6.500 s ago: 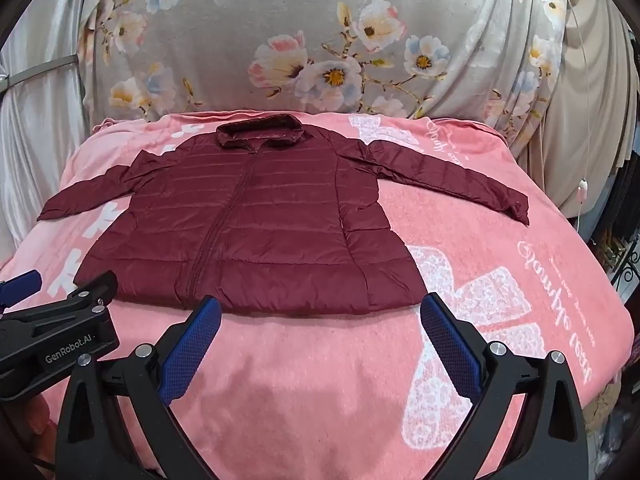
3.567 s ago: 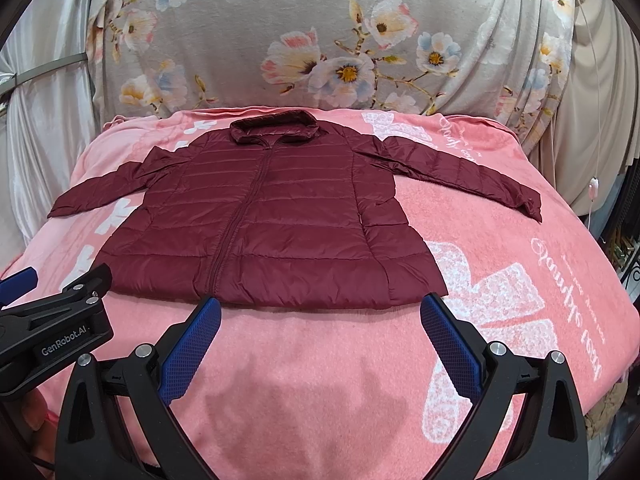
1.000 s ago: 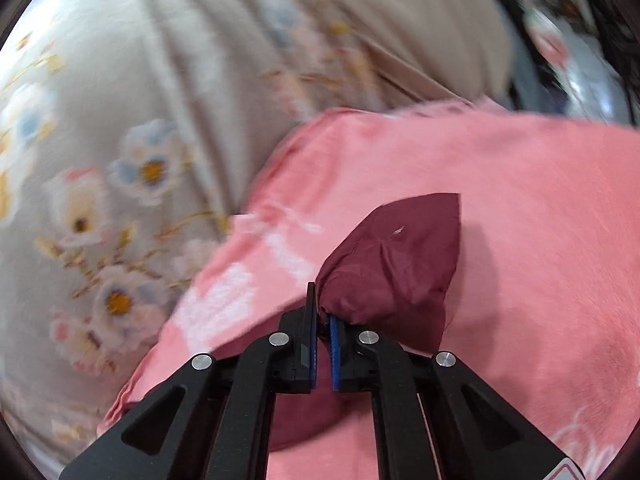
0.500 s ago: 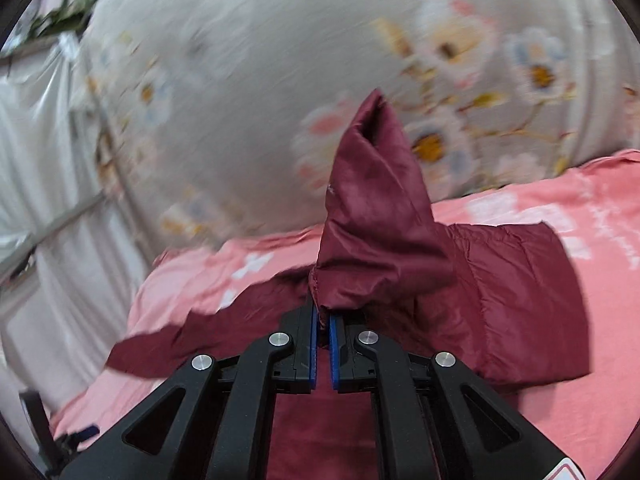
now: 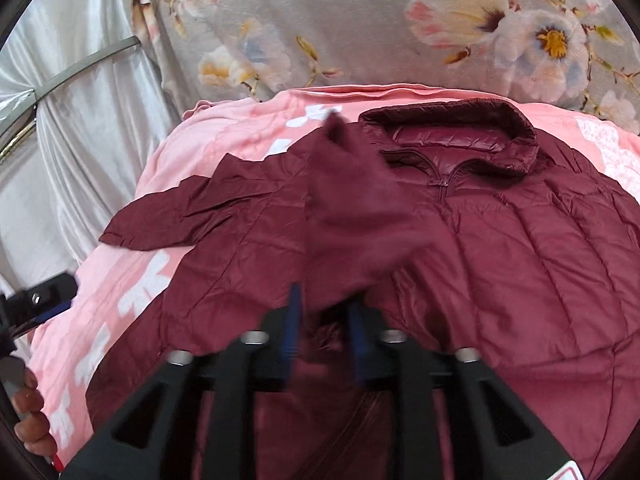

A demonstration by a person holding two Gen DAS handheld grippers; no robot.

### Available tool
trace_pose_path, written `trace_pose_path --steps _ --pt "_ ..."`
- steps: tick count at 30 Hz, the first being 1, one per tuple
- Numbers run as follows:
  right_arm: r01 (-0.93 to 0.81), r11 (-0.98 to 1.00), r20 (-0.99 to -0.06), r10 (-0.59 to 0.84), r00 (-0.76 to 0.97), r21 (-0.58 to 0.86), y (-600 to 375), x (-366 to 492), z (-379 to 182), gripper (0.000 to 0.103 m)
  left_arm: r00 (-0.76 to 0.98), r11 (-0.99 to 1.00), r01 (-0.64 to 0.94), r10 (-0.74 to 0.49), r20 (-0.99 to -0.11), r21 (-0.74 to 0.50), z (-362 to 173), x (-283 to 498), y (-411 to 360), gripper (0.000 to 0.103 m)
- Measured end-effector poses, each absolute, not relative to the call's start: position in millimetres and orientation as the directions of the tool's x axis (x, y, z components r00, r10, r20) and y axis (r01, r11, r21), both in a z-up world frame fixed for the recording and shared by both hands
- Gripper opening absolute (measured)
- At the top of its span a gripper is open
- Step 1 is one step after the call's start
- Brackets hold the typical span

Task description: Fold large clothes

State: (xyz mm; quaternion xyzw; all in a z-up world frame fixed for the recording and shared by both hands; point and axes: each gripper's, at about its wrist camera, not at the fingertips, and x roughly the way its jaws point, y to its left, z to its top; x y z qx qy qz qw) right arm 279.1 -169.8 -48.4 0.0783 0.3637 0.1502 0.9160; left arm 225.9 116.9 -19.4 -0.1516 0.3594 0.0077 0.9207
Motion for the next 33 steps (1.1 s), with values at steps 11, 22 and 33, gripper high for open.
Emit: trace_pose_path --steps 11,22,33 --pt "0.069 0.919 -0.601 0.195 0.775 0.387 -283 215 -42 0.056 0.6 0.907 -0.023 -0.325 -0.731 -0.421 -71 280 52 0.097" --pt "0.385 0.711 -0.631 0.106 0.768 0.588 -416 242 -88 0.043 0.565 0.884 -0.044 -0.363 -0.741 -0.466 -79 319 33 0.006" --pt "0.377 0.735 -0.615 0.07 0.785 0.564 -418 287 -89 0.01 0.705 0.95 -0.042 -0.191 -0.683 -0.309 -40 361 48 0.002"
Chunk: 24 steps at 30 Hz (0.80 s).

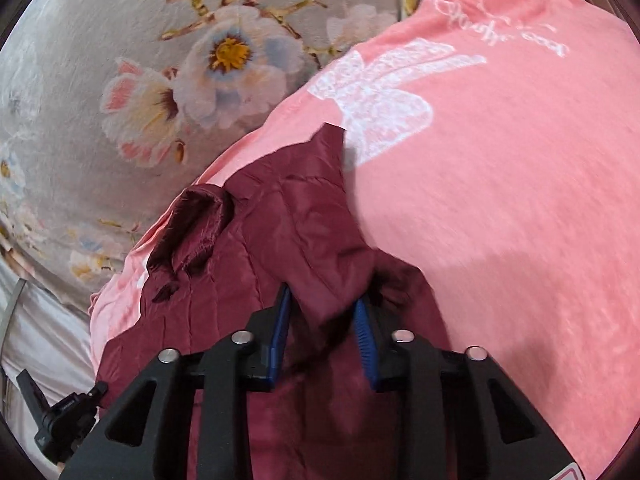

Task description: Fold large clothes

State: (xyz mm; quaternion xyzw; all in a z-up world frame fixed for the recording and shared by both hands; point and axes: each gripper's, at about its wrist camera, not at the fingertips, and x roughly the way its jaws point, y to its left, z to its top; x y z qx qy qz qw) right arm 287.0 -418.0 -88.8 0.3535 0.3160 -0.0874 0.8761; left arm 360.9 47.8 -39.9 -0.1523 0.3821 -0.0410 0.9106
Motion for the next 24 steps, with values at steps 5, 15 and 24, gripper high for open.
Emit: trace_pose_path --steps 5,15,24 --pt "0.343 0.791 -0.516 -0.041 0.856 0.506 -405 272 -54 0.003 0.701 0.969 -0.046 -0.143 -0.698 -0.244 -54 366 46 0.002" --pt "0.481 0.782 -0.724 -0.058 0.688 0.395 -414 298 -100 0.002 0.645 0.98 -0.054 -0.114 -0.756 -0.193 -103 376 35 0.003" --pt "0.533 0.828 -0.758 -0.234 0.609 0.173 -384 283 -87 0.011 0.662 0.984 -0.047 -0.1 -0.743 -0.175 -105 373 35 0.007"
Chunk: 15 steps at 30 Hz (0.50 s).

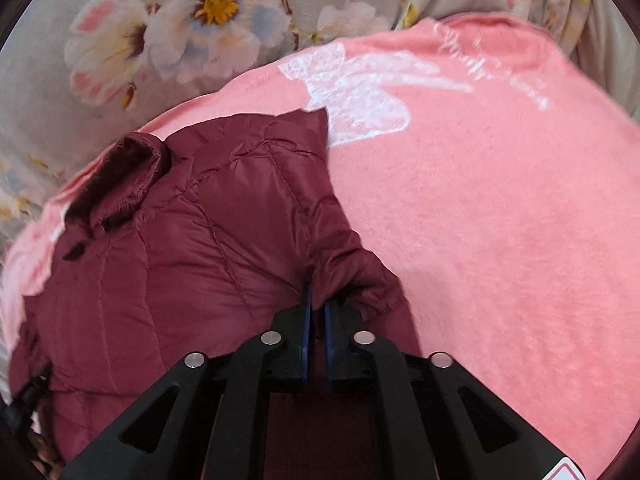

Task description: Fold large clothes

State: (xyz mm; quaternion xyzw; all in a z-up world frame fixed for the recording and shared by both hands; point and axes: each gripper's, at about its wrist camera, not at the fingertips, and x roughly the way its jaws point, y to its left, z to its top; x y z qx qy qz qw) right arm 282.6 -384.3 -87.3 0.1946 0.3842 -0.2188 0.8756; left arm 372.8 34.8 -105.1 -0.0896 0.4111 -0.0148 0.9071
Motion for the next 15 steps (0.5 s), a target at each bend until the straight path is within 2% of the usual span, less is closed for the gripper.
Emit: trace_pose_path --steps 2,4,5,6,10,15 --pt "0.521 0.837 -0.707 -0.269 0.655 0.164 -367 257 -69 0.014 0.669 0.972 -0.052 -0.136 -0.73 -0.229 -100 363 48 0.013" --pt "0.472 0.864 -0.669 -0.247 0.701 0.175 -344 244 -54 0.015 0.691 0.959 -0.063 -0.158 -0.706 -0.276 -92 345 63 0.024" --pt "0.414 0.892 -0.654 -0.204 0.729 0.184 -326 243 -47 0.015 0.708 0.956 -0.075 -0.15 -0.69 -0.285 -86 334 72 0.036" --pt "0.369 0.914 -0.647 -0.177 0.741 0.172 -309 246 -42 0.015 0.719 0.955 -0.083 -0.14 -0.68 -0.285 -83 327 78 0.039" --pt "0.186 0.97 -0.665 -0.035 0.746 0.157 -236 278 -42 0.009 0.737 0.944 -0.136 -0.106 -0.668 -0.3 -69 306 106 0.039" --pt "0.134 0.986 -0.731 -0.019 0.682 0.099 -186 320 -72 0.009 0.748 0.926 -0.204 -0.061 -0.661 -0.317 -58 299 155 0.041"
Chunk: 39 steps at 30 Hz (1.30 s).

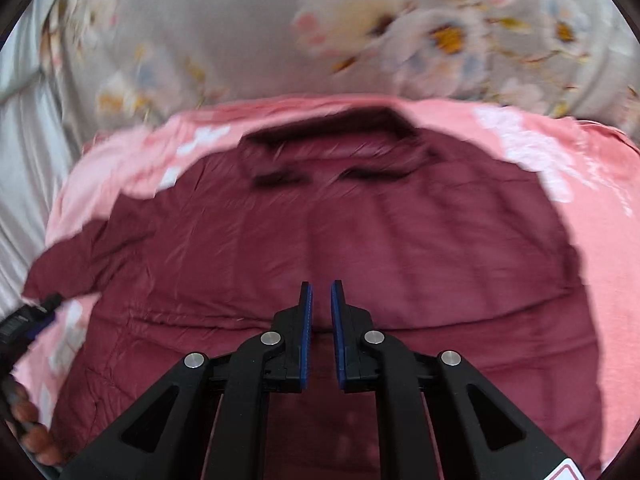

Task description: Fold large clothes

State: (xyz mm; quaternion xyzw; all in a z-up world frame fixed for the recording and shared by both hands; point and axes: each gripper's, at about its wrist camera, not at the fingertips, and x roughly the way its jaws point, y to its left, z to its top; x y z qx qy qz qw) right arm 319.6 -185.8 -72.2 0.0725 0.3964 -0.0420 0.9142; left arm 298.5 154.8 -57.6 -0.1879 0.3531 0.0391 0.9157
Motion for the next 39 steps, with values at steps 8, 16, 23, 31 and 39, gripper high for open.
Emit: trace_pose_path --steps 8,16,23,31,39 --pt "0.13 0.991 -0.791 -0.065 0.609 0.019 -173 332 -101 0.008 0.733 0.852 -0.375 0.031 -0.68 -0.365 -69 299 268 0.047" --pt "0.102 0.995 -0.694 -0.071 0.717 0.003 -153 281 -63 0.008 0.73 0.687 -0.537 0.086 -0.678 -0.49 -85 320 374 0.052" --pt "-0.012 0.999 -0.685 0.042 0.728 0.048 -132 191 -50 0.012 0.749 0.527 -0.59 0.073 -0.659 -0.612 -108 335 442 0.051" --pt "-0.051 0.995 -0.74 0.101 0.665 0.09 -120 135 -71 0.014 0.772 0.625 -0.509 0.028 -0.635 -0.592 -83 363 411 0.001" --pt "-0.021 0.991 -0.733 0.11 0.672 0.129 -129 117 -68 0.014 0.891 0.867 -0.198 -0.035 -0.452 -0.457 43 346 267 0.0"
